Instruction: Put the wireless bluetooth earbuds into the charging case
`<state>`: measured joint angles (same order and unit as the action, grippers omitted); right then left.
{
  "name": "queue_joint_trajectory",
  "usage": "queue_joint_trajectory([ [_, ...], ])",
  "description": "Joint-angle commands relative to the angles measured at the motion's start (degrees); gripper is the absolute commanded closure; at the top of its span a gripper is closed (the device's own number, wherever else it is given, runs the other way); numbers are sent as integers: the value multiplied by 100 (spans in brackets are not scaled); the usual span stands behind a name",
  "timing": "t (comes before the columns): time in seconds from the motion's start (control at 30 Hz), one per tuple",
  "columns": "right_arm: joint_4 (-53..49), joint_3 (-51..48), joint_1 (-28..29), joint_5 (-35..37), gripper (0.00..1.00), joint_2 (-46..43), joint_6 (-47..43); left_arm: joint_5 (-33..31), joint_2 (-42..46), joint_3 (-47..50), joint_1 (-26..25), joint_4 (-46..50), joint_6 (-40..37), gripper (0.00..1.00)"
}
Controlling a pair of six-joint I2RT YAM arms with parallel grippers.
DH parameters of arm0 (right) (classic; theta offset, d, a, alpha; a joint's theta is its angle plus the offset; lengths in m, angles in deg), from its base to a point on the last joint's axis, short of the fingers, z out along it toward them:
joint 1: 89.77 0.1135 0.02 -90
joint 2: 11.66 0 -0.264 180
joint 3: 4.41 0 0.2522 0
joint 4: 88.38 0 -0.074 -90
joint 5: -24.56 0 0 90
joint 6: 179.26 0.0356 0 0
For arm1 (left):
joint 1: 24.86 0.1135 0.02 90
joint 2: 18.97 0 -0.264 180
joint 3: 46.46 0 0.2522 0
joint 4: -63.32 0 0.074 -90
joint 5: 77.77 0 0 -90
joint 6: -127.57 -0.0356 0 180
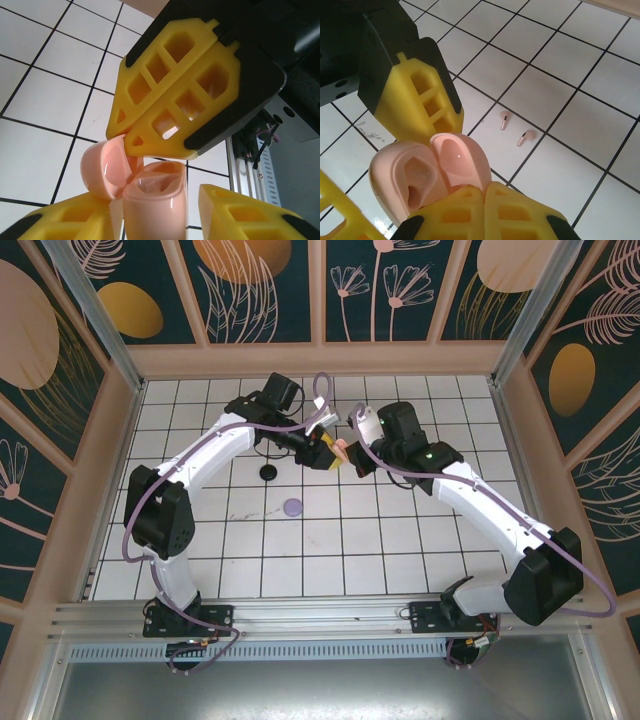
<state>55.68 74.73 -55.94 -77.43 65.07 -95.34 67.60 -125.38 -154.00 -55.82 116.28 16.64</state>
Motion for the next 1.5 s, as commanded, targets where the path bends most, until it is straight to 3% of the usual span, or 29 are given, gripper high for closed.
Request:
queue_joint_trajectory([
  [0.0, -15, 220, 89, -111, 100, 44, -24, 342, -74, -161, -6, -206, -44, 60],
  [0.33, 104, 306, 102, 125, 99, -10, 56, 492, -29, 2, -6, -491, 99, 82],
  [0.47, 194, 444, 92, 275, 60, -196, 201, 358, 214, 409, 4, -1320, 601, 91],
  [0.57, 51, 675, 16, 252, 50, -360, 326, 341, 516, 841, 65, -2265, 1139, 96],
  [0.73, -31, 756, -218, -82, 46, -927, 720, 149, 1114, 1652, 360, -4018, 2234, 97],
  [1.0, 459, -124, -217, -529, 46, -1492, 1745, -1031, 2186, 2961, 667, -5782, 3071, 100],
  [1.23, 271, 14, -218, 75, 47, -283, 2266, -2567, 3188, 4274, 688, -7292, 3572, 100],
  [1.47, -118, 788, -210, 263, 50, 1447, 2247, -3175, 3506, 4818, 744, -7859, 3756, 100],
])
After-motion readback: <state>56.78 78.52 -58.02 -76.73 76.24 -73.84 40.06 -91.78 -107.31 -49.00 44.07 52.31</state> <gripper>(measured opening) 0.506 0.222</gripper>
